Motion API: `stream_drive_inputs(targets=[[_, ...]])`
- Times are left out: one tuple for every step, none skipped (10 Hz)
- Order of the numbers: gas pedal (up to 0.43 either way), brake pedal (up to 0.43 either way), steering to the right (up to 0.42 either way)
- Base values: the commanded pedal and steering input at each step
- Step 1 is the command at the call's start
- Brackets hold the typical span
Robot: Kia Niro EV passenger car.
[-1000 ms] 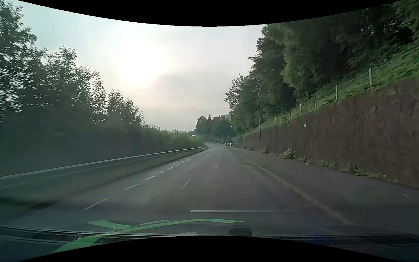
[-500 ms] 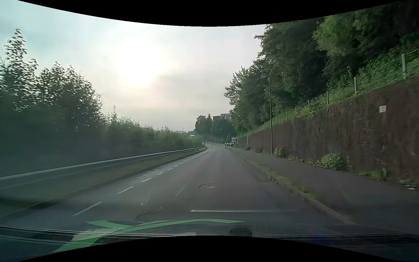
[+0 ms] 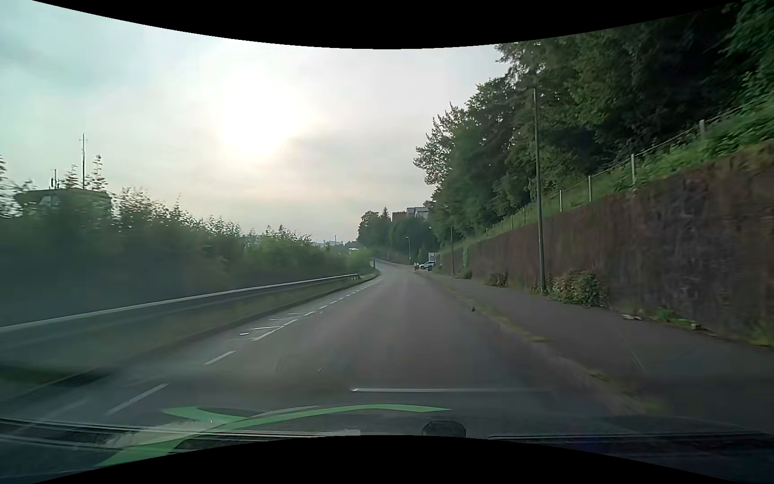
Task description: Follow the waypoints while adhering to traffic rules and regulations
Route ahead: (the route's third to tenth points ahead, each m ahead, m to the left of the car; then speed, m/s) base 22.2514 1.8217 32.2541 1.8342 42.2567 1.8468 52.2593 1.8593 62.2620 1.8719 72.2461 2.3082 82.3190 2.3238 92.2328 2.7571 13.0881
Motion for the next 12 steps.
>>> stream_drive_inputs(targets=[[0.079, 0.0, -0.003], [0.067, 0.0, -0.003], [0.047, 0.0, -0.003], [0.047, 0.0, -0.003], [0.047, 0.0, -0.003], [0.059, 0.0, -0.003], [0.059, 0.0, -0.003], [0.059, 0.0, -0.003], [0.059, 0.0, -0.003], [0.059, 0.0, -0.004], [0.059, 0.0, -0.004], [0.059, 0.0, -0.004]])
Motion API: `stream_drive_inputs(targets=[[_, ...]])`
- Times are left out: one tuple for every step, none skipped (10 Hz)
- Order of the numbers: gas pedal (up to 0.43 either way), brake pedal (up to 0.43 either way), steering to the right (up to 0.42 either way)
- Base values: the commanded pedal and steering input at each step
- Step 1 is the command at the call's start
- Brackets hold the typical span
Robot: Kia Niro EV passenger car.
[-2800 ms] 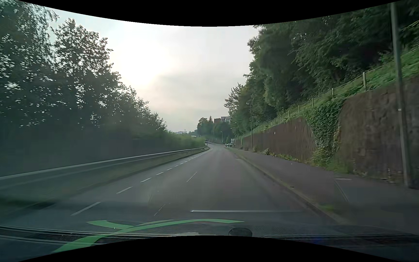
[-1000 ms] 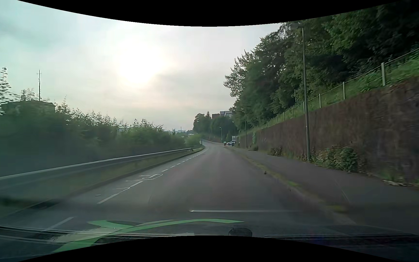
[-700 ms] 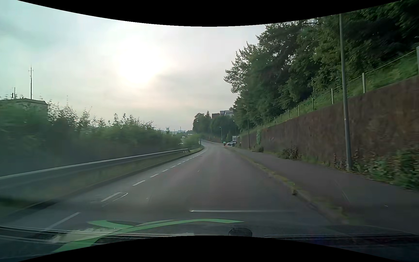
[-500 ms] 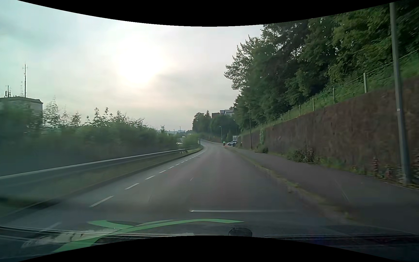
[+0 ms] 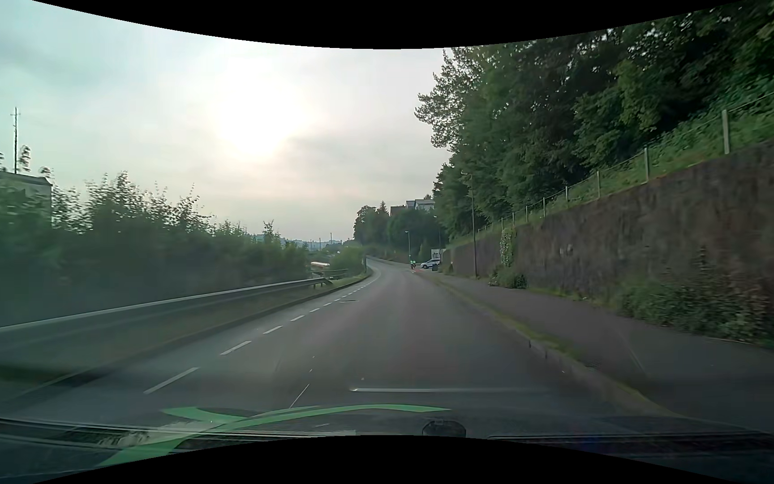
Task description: Follow the waypoints while adhering to traffic rules and regulations
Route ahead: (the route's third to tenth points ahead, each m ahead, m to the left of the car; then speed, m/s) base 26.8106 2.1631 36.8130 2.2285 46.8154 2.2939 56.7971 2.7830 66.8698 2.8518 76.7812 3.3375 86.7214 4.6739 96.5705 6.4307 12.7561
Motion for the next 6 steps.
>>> stream_drive_inputs(targets=[[0.059, 0.0, -0.004], [0.059, 0.0, -0.004], [0.059, 0.0, -0.004], [0.059, 0.0, -0.004], [0.059, 0.0, -0.004], [0.059, 0.0, -0.004]])
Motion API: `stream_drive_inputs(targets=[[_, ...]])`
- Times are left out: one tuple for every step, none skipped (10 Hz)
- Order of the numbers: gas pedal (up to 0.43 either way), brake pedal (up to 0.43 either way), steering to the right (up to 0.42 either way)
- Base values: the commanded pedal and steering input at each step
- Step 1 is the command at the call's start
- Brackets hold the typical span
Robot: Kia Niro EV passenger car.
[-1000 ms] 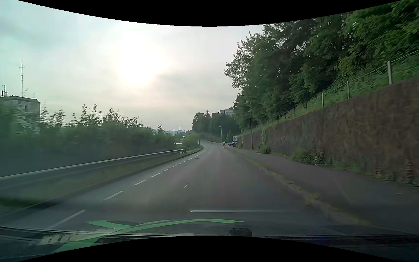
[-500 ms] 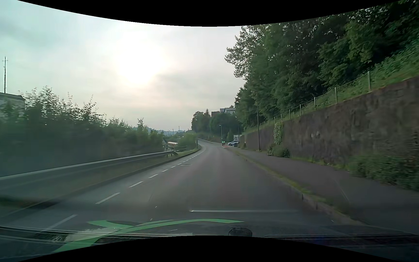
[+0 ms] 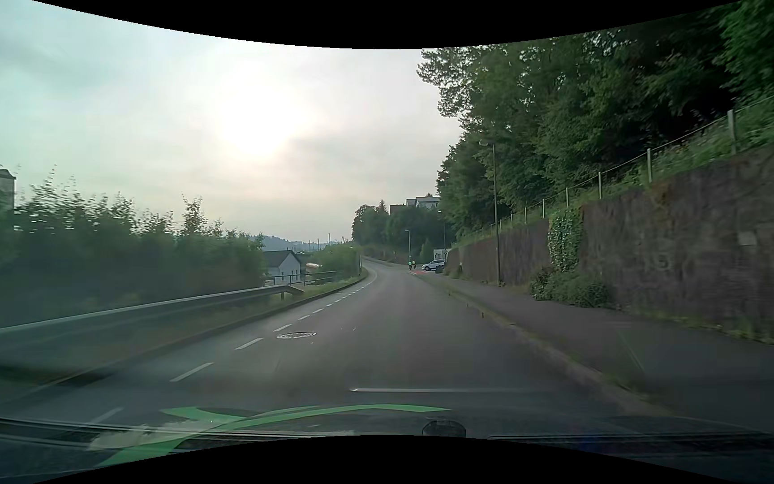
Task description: Follow the waypoints while adhering to traffic rules and regulations
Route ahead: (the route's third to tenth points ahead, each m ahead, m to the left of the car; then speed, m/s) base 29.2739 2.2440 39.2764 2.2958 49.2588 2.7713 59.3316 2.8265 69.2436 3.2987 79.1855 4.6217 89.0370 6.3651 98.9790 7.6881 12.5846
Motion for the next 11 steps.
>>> stream_drive_inputs(targets=[[0.059, 0.0, -0.004], [0.067, 0.0, -0.005], [0.067, 0.0, -0.005], [0.079, 0.0, -0.005], [0.087, 0.0, -0.005], [0.087, 0.0, -0.005], [0.087, 0.0, -0.005], [0.087, 0.0, -0.005], [0.087, 0.0, -0.005], [0.087, 0.0, -0.005], [0.087, 0.0, -0.006]])
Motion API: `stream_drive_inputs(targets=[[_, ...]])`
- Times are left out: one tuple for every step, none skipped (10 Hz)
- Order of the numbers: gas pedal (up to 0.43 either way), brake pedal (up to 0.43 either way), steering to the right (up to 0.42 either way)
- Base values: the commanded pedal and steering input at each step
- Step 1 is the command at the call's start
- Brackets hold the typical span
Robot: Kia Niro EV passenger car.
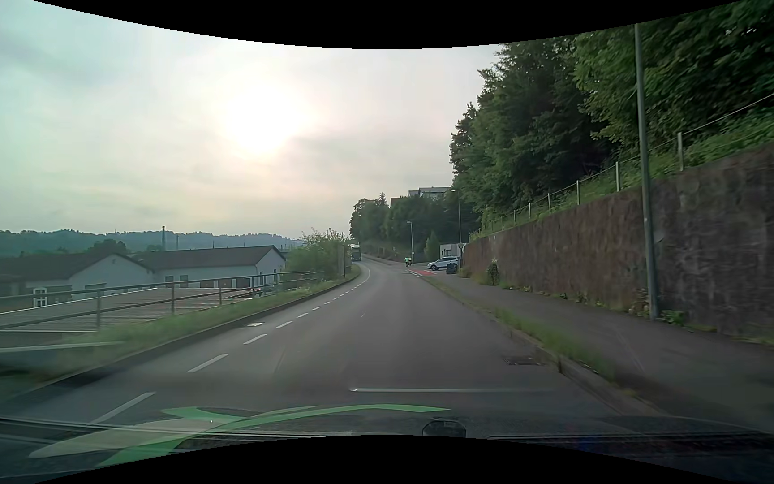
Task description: Follow the waypoints while adhering to traffic rules and regulations
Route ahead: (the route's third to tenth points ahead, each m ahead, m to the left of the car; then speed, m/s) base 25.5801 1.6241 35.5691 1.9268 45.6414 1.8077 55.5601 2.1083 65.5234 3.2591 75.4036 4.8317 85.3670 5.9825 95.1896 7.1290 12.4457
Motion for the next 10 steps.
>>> stream_drive_inputs(targets=[[0.087, 0.0, -0.006], [0.087, 0.0, -0.007], [0.087, 0.0, -0.007], [0.087, 0.0, -0.006], [0.087, 0.0, -0.006], [0.087, 0.0, -0.005], [0.087, 0.0, -0.005], [0.087, 0.0, -0.004], [0.087, 0.0, -0.005], [0.087, 0.0, -0.005]])
